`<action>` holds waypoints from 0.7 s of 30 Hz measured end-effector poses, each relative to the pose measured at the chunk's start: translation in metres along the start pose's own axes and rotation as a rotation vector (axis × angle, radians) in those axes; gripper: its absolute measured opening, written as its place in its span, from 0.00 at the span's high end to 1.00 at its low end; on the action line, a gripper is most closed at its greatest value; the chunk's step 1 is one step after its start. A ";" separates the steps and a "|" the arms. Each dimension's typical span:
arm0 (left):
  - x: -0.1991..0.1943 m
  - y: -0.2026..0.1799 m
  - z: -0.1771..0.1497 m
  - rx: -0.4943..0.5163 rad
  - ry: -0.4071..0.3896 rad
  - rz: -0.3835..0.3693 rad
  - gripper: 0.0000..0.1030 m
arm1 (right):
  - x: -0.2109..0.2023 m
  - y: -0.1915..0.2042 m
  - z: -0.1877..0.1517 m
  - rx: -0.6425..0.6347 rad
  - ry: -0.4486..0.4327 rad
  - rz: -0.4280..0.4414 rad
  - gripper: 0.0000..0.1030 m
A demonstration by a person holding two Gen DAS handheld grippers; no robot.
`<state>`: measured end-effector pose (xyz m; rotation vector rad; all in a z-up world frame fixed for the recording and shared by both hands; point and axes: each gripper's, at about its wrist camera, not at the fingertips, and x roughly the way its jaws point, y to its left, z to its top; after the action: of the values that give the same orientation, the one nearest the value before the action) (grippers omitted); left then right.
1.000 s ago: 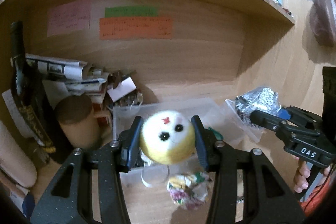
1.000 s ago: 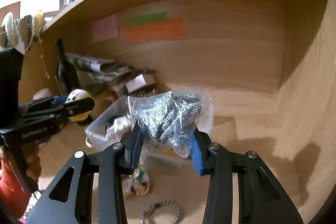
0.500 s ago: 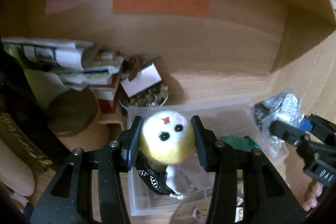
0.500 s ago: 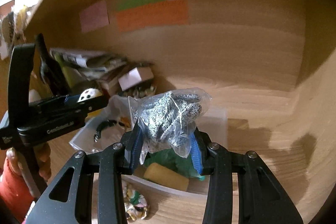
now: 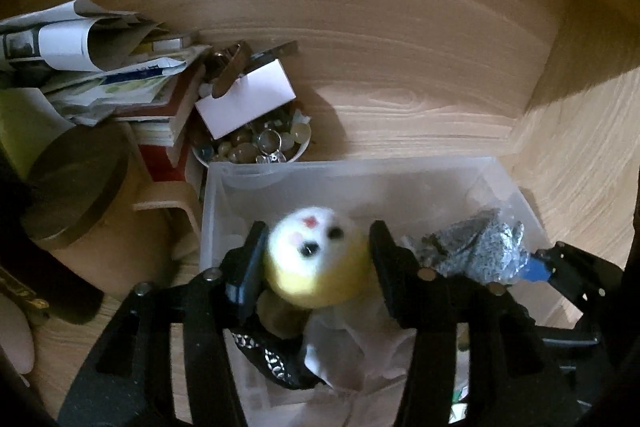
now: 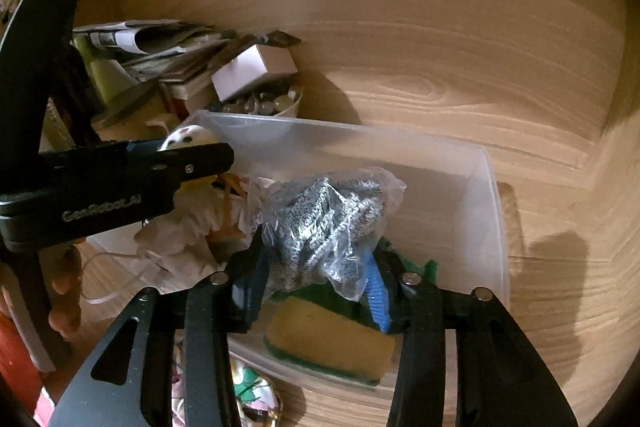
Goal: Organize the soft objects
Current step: 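Drop the foil bag and yellow ball into the clear box, opening both tools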
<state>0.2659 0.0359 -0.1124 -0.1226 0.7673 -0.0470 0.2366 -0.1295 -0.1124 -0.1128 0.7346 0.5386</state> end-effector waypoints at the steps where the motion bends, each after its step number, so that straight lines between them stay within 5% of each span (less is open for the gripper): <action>1: -0.001 0.000 -0.001 0.000 0.000 0.000 0.43 | 0.000 -0.001 0.000 0.001 0.008 -0.002 0.53; 3: -0.006 -0.001 -0.002 0.005 -0.007 -0.003 0.39 | 0.001 -0.001 0.002 0.000 0.018 -0.005 0.40; 6: -0.016 -0.004 -0.004 0.021 -0.025 -0.003 0.35 | -0.005 -0.001 0.002 0.005 0.010 -0.002 0.33; 16: -0.082 -0.016 -0.014 0.079 -0.142 -0.014 0.20 | -0.062 -0.001 0.003 -0.026 -0.114 -0.029 0.19; 21: -0.112 -0.015 -0.027 0.062 -0.191 -0.025 0.02 | -0.092 0.001 -0.004 -0.039 -0.172 -0.038 0.18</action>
<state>0.1667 0.0284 -0.0520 -0.0769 0.5733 -0.0819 0.1769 -0.1688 -0.0542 -0.1146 0.5532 0.5193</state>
